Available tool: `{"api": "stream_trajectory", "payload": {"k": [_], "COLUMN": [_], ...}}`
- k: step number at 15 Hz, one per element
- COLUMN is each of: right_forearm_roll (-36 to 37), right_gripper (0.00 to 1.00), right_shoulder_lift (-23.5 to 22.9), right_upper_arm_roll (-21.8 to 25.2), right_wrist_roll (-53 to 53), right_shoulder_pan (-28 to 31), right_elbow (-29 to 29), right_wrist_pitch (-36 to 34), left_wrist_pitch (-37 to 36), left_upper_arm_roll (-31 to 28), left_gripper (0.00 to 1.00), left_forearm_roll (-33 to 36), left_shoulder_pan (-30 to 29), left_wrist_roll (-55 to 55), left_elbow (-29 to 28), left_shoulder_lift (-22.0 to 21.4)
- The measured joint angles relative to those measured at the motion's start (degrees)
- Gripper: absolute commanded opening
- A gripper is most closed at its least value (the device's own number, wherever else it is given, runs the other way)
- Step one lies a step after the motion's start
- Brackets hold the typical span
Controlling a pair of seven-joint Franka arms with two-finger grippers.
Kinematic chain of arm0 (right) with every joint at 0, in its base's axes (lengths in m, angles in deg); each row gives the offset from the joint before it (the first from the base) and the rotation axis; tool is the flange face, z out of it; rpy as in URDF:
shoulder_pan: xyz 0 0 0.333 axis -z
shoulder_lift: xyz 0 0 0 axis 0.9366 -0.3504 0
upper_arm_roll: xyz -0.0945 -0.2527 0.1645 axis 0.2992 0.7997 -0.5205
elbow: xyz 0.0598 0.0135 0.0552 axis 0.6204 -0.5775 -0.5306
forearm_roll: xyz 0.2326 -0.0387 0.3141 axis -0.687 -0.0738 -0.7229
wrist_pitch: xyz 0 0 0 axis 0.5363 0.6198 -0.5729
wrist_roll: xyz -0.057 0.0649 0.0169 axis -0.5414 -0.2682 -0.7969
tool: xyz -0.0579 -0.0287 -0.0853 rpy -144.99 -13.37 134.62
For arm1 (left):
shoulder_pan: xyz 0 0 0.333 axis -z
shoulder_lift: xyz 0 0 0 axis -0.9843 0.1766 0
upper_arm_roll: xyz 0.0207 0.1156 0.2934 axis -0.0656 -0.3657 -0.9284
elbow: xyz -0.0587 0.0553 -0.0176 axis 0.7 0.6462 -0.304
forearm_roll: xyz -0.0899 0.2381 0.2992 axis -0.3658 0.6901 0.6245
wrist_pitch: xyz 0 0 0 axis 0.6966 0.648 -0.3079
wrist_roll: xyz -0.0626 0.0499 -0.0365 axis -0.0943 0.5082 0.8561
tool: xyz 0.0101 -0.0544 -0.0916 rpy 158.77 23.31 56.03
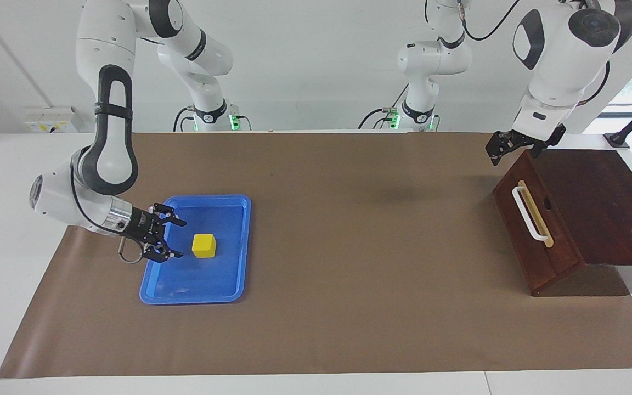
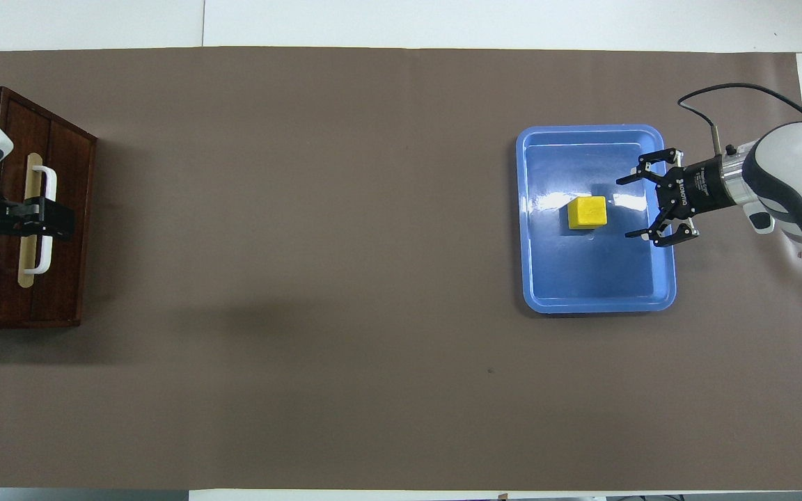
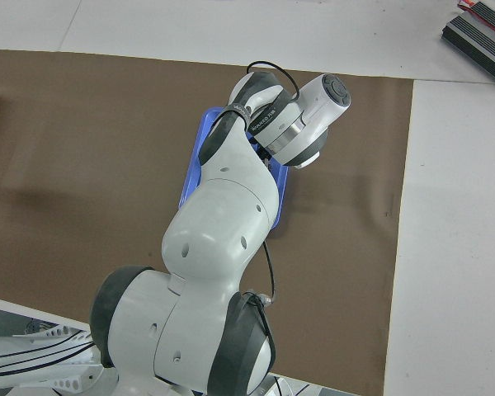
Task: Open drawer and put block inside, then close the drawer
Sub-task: 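Lower the right gripper around the cube while the left gripper grips the drawer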
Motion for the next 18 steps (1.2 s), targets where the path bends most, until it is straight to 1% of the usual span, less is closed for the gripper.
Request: {"api": "stream_trajectory", "payload": {"k": [3, 7, 10, 14, 18], "right_forearm_roll": [-1.2, -2.7, -3.1, -3.4, -4.3], "right_gripper": [1.0, 1.0, 1.0, 1.0, 1.0], "right_shoulder_lift": [-0.1, -0.2, -0.2, -0.2, -0.2], "right_upper_arm_roll": [-0.4, -0.5, -0.5, -0.5, -0.5], "right_wrist_roll": [-0.1, -0.1, -0.1, -0.1, -0.6], "right_shoulder_pan": [-0.2, -1.9, -3.3, -3.9, -4.0], "right_elbow": [-0.7, -2.2, -3.1, -4.0, -5.5], "right_wrist_pitch": [2.1, 5.7, 8.1, 9.6, 10.7], "left_wrist_pitch": [5.9, 10.1, 14.8, 18.4, 24.0], "left_upper_arm_roll": [0.0, 0.3, 0.4, 0.5, 0.1], "left_gripper": [1.0, 1.0, 1.0, 1.0, 1.0], "left_forearm_roll": [4.3, 10.2, 15.2, 19.4, 22.5], "left_shoulder_pan": [0.2, 0.7, 1.9, 2.2, 1.7], "left_wrist_roll": [1.9, 4.4, 9.4, 10.8, 10.8], "left_elbow": [-4.3, -6.3, -10.1, -12.1, -14.3], "left_shoulder_lift": [1.0, 4.0, 5.5, 6.8, 7.6]}}
